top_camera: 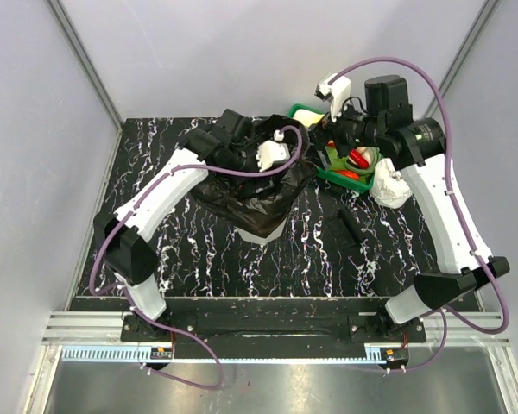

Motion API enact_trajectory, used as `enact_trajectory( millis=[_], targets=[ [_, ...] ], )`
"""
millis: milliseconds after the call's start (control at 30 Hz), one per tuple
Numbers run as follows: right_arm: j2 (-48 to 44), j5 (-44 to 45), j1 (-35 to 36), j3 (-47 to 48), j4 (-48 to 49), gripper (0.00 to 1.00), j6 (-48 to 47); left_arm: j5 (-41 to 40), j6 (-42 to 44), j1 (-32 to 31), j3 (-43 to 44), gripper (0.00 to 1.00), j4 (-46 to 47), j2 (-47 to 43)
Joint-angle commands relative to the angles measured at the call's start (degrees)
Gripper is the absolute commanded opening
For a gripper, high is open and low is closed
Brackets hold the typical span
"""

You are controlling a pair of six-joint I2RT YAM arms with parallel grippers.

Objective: Put the trash bags into the trash bin
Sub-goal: Place the trash bag in the trash bin.

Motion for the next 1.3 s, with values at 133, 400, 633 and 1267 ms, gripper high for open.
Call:
enact_trajectory(
  millis=[133,400,633,1267],
  targets=[
    [-4.2,0.9,-2.3,-13.0,9.2,1.00,1.9,-1.4,2.7,-0.2,-8.7,0.96,10.2,1.3],
    [-4.5,-3.2,-5.4,-19.0,12.7,1.00,2.7,1.5,3.3,-0.2,-11.8,0.97,15.1,2.6],
    [-3.1,-8.8,-5.7,-23.9,14.5,0.89,-1.0,1.9,2.6,-0.2,-13.9,0.99,18.1,0.7],
    [4.2,-7.2,-5.7,-30.1,20.2,0.55,-5.0,3.7,6.2,1.0,-18.0,0.99,21.0,4.0]
  ],
)
